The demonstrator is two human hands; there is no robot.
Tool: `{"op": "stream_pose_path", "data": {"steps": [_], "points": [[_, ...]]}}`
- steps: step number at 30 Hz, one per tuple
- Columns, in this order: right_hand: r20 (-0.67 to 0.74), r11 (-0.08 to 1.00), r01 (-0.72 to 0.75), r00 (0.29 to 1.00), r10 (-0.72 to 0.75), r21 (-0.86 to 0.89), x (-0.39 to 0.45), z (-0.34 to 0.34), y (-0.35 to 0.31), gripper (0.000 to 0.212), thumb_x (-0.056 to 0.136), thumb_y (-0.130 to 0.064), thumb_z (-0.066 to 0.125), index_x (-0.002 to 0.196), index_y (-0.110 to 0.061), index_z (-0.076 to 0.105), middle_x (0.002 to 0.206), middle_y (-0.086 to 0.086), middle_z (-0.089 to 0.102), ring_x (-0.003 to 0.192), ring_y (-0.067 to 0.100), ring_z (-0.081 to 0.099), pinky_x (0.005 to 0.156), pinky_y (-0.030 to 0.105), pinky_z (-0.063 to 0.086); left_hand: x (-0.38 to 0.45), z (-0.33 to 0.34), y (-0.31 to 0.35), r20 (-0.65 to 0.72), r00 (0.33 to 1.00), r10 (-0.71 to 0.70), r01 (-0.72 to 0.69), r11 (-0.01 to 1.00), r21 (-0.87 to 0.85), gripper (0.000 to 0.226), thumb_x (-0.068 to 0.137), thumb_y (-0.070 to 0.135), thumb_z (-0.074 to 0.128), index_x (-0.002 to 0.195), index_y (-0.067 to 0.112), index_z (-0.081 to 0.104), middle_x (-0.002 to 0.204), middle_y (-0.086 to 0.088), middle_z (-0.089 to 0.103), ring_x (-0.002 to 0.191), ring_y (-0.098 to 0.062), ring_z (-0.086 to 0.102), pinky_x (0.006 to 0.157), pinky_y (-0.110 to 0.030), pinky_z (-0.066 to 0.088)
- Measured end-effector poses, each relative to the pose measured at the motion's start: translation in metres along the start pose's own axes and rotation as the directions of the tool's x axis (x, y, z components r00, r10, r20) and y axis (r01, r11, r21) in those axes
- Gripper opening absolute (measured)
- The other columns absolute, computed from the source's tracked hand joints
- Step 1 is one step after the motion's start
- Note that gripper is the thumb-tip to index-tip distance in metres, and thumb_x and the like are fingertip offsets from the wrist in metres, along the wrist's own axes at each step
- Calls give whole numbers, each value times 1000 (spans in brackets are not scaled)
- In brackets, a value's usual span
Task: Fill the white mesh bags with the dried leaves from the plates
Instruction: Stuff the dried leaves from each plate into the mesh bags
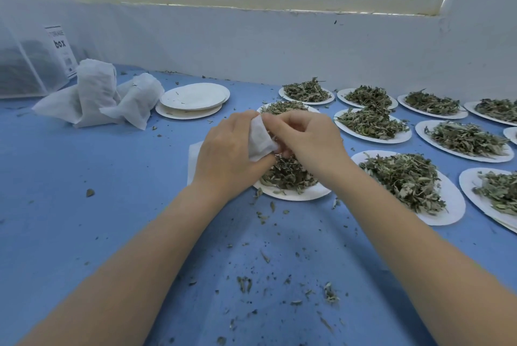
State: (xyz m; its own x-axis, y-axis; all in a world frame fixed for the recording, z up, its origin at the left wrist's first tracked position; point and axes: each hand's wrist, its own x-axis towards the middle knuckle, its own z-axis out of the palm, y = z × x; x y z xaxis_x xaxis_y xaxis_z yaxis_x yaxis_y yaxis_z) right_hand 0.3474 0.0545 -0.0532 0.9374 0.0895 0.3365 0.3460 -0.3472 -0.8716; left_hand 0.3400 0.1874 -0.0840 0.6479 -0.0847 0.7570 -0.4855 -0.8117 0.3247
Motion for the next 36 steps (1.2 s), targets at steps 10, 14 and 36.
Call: {"op": "stream_pose_path", "data": {"steps": [10, 14, 36], "points": [[166, 989, 114, 978, -129, 97, 1, -19, -3, 21, 78, -5, 72, 84, -26, 75, 82, -12, 73, 79, -1, 68, 71, 10, 49, 0, 0, -2, 41, 999, -10, 10, 1000, 5, 55, 70, 24, 75, 117, 2, 56, 105, -11, 63, 97, -29, 58, 80, -26, 35], [250, 971, 182, 958, -140, -154, -2, -13, -5, 18, 82, -6, 61, 83, -18, 75, 76, -1, 72, 68, -2, 56, 64, 15, 44, 0, -1, 0, 85, 996, 18, -15, 999, -29, 56, 67, 21, 77, 116, 5, 58, 105, -9, 63, 96, -27, 58, 80, -25, 34], [340, 645, 129, 916, 213, -753, 9, -40, 6, 49, 77, -55, 66, 118, -28, 62, 105, -5, 63, 92, 9, 54, 75, 26, 47, 5, -6, -23, 134, 990, -54, 53, 999, 15, 58, 73, 34, 71, 124, 17, 50, 117, 1, 58, 102, -22, 52, 75, -21, 30]]}}
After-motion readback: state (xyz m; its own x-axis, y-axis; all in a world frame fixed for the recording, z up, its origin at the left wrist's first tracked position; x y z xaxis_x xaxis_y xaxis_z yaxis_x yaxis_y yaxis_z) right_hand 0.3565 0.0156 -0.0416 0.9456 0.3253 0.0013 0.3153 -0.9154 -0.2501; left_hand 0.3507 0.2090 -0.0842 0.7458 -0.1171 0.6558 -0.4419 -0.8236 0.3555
